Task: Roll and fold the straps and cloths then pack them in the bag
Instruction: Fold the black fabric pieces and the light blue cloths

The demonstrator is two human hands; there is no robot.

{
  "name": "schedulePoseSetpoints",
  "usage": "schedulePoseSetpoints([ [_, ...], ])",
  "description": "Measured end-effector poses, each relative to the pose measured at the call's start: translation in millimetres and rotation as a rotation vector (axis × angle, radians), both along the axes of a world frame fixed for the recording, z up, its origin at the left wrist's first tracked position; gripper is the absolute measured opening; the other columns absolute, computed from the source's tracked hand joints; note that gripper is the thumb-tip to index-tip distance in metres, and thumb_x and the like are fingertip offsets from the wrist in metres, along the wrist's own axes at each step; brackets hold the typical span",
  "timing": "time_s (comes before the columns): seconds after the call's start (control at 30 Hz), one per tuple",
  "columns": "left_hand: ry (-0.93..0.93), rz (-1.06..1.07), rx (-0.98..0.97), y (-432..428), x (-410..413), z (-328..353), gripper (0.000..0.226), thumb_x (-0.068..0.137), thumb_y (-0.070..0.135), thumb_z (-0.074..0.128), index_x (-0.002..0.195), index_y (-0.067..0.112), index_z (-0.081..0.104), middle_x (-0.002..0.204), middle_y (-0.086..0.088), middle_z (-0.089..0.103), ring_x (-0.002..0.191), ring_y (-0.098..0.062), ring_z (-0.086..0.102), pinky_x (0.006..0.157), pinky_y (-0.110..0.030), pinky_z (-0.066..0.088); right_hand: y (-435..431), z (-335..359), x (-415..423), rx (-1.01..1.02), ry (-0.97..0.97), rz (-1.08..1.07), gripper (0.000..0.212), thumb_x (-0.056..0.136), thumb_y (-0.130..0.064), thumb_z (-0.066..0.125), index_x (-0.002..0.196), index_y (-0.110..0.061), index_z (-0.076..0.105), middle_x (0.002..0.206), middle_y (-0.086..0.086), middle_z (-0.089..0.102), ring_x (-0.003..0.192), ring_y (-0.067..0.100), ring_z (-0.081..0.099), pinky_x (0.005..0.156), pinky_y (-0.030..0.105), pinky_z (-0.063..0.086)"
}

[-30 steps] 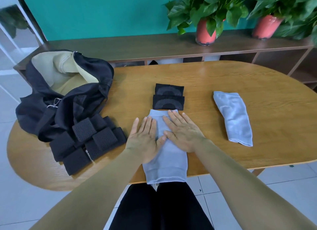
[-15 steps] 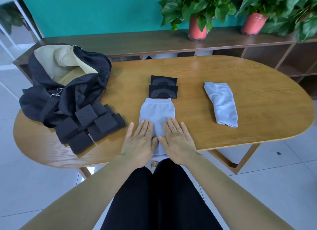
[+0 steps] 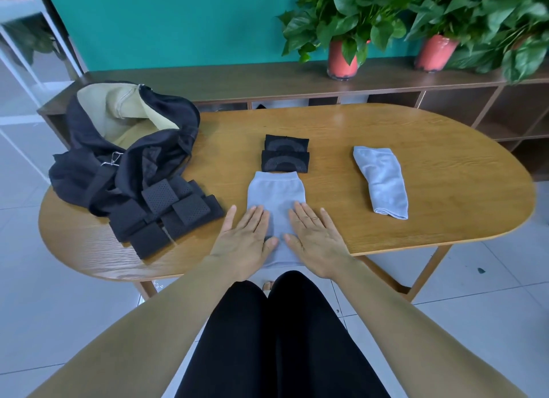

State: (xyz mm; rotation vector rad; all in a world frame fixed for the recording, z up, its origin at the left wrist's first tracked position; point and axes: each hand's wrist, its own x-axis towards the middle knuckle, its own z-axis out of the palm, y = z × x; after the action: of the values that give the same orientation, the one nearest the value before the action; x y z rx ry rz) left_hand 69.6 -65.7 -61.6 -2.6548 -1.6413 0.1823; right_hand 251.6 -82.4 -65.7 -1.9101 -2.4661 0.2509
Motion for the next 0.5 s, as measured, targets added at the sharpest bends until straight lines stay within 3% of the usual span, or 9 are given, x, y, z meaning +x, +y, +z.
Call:
schedulePoseSetpoints([
  [0.1,-0.105,-0.122,0.126,-7.2,-10.5,4.7,0.082,0.088,0.056,-0.013,0.152,0.014,0.017,0.159,-0.002,0.016,0.147,-0.011,0.009,0.114,-0.04,-0.012,-18.1,4.5,8.4,0.148,0.193,0.055,0.081,0.089,-0.061,-0.001,0.15,-0.014,0.023,0.159,0.001,0.013,0.146,0.01,0.002,0.118,0.029,-0.004],
  [0.17,-0.176,-0.219,0.212,-15.4,-16.6,4.1,0.07,0.097,0.053,0.007,0.142,0.013,0.042,0.147,-0.003,0.044,0.137,-0.014,0.038,0.112,-0.041,0.004,-31.3,3.3,12.2,0.278,0.242,0.115,0.07,0.093,-0.058,0.022,0.141,-0.011,0.043,0.15,0.005,0.036,0.143,0.017,0.025,0.118,0.035,0.012],
  [0.23,-0.203,-0.281,0.267,-21.8,-20.5,2.2,0.058,0.096,0.052,0.027,0.129,0.014,0.056,0.13,0.0,0.06,0.121,-0.014,0.055,0.105,-0.042,0.017,-40.6,-1.1,13.9,0.352,0.217,0.166,0.062,0.085,-0.049,0.042,0.132,-0.009,0.054,0.14,0.008,0.05,0.134,0.021,0.041,0.114,0.041,0.026],
  [0.4,-0.183,-0.272,0.255,-29.3,-26.2,2.5,0.063,0.076,0.07,0.045,0.115,0.024,0.062,0.111,0.012,0.064,0.098,-0.01,0.061,0.096,-0.038,0.021,-45.2,-9.5,17.5,0.355,0.129,0.212,0.053,0.071,-0.03,0.056,0.12,-0.012,0.064,0.127,0.006,0.062,0.118,0.021,0.056,0.105,0.042,0.04],
  [0.5,-0.168,-0.262,0.287,-24.8,-27.0,2.4,0.053,0.066,0.06,0.065,0.105,0.025,0.065,0.1,0.01,0.064,0.089,-0.013,0.062,0.095,-0.036,0.02,-41.7,-5.4,15.5,0.441,0.151,0.205,0.04,0.069,-0.019,0.05,0.102,-0.016,0.072,0.111,0.001,0.07,0.099,0.021,0.065,0.094,0.038,0.048],
])
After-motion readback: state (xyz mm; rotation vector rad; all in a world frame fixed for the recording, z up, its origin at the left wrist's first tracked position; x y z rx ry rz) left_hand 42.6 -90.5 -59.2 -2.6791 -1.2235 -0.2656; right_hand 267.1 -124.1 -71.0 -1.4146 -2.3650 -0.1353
